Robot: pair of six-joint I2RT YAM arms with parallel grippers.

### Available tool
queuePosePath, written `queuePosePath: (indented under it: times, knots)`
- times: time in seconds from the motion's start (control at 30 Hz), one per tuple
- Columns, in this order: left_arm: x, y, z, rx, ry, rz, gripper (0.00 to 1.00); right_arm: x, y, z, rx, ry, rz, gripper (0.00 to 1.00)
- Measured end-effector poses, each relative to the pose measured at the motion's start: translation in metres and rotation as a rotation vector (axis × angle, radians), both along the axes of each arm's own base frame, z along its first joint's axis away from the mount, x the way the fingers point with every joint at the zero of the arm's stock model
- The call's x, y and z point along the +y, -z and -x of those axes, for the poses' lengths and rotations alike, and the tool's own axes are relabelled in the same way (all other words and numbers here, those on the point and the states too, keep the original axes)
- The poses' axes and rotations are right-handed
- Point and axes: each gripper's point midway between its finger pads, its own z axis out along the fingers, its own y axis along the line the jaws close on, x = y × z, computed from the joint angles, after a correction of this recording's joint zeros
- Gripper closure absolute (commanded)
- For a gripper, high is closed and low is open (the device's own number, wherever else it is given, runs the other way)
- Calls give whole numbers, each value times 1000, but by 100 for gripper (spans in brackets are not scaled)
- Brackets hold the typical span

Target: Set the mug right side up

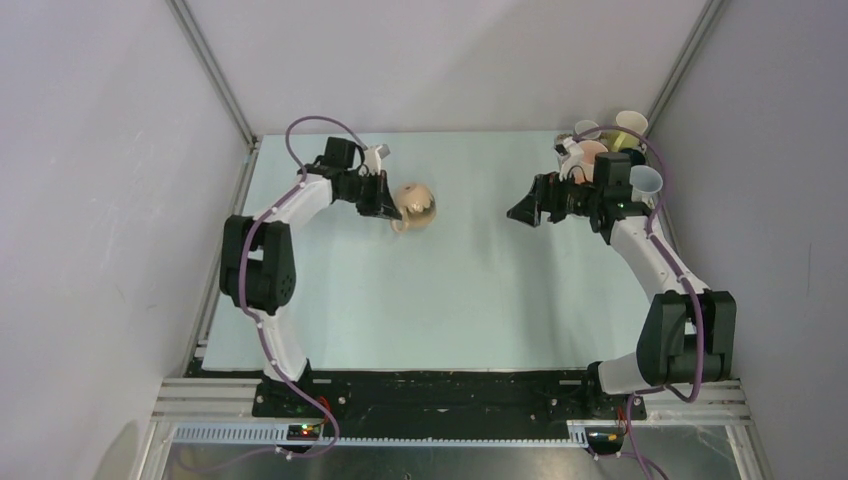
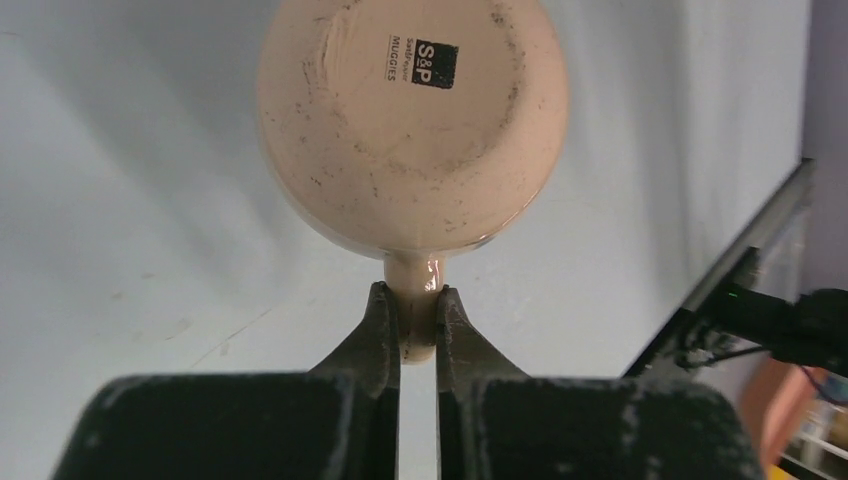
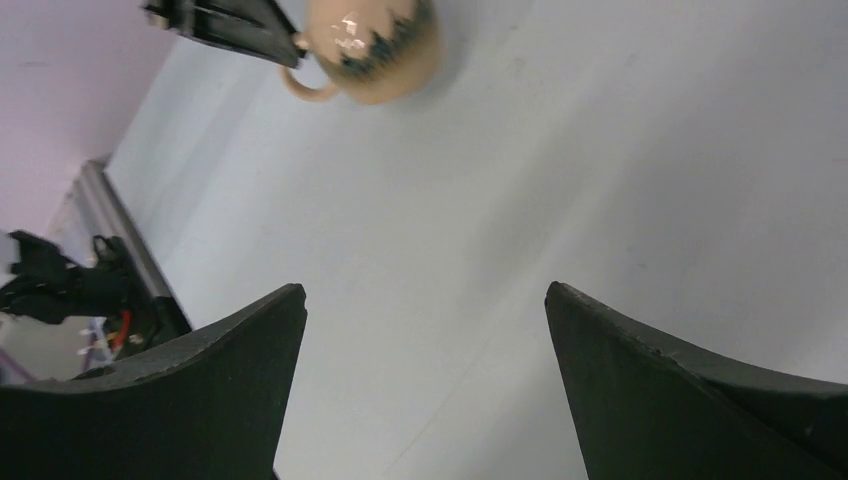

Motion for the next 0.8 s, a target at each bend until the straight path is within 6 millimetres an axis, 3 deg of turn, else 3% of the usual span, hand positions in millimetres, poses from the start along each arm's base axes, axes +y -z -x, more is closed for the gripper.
queuePosePath:
  times: [0.17,0.53,0.8]
  knots:
    - [-19,-5,6,65,14,131,100,24,-12,9,47,-69,-117,5]
    - [-65,-70,-31,-53,-33,490,100,68,-30,14,155,-143,-322,6]
    - [-90,-95,-18,-14,-78,755,100,97,-19,21,217,-127,-453,8]
